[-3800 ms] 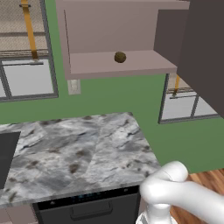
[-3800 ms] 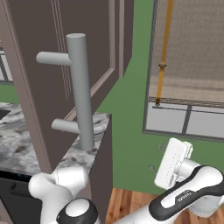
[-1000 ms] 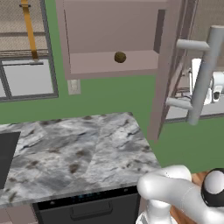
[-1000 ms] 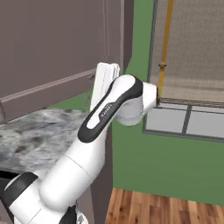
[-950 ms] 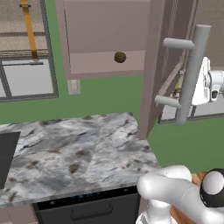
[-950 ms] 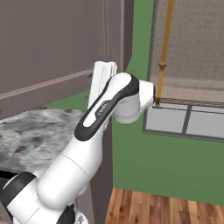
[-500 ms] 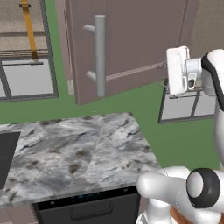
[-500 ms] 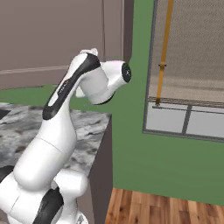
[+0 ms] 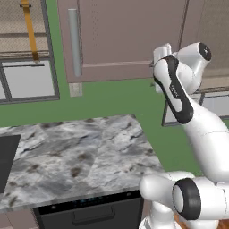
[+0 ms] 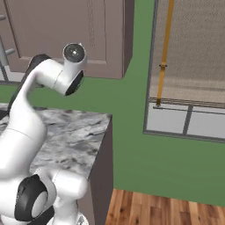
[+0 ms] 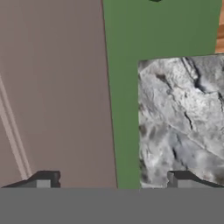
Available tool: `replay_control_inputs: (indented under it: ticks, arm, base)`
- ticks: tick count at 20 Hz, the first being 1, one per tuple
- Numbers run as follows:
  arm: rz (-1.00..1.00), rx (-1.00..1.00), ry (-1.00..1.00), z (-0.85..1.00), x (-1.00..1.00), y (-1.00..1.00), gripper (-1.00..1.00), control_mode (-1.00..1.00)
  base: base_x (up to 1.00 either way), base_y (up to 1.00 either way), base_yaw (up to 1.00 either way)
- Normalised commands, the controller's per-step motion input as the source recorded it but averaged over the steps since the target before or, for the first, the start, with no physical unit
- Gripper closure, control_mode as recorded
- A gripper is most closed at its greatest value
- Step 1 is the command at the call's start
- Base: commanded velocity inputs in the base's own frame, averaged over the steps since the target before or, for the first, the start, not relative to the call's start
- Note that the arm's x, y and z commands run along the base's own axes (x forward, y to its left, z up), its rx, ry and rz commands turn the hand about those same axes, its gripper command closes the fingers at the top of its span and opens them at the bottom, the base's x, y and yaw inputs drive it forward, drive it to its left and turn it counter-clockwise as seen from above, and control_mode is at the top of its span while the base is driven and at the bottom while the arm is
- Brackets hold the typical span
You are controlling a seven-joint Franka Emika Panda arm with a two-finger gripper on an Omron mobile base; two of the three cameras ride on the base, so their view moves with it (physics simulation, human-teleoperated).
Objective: Pick the kiwi from the counter and place it in the cabinet. Then close the cabinet.
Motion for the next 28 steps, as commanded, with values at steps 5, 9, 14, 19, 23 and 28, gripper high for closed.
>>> replay_control_inputs:
  ticks: [5, 9, 14, 19, 23, 28]
  arm:
    - [-0.54, -0.45, 0.27, -1.00, 1.00, 0.42, -1.00, -1.00]
    - [-0.54, -0.49, 0.25, -1.00, 1.00, 0.37, -1.00, -1.00]
    - [-0.50, -0.44, 0.23, -0.93, 0.96, 0.43, -1.00, -1.00]
    - [-0.13, -0.11, 0.20, -0.05, -0.03, 0.42, -1.00, -1.00]
    - [0.09, 0.00, 0.26, 0.18, -0.69, 0.38, -1.00, -1.00]
    - [0.32, 0.00, 0.16, 0.02, -1.00, 0.52, -1.00, -1.00]
  base:
    - [0.00, 0.00, 0.00]
    - [0.00, 0.00, 0.00]
    - [0.00, 0.00, 0.00]
    - [0.00, 0.00, 0.00]
    - [0.00, 0.00, 0.00]
    - [0.00, 0.00, 0.00]
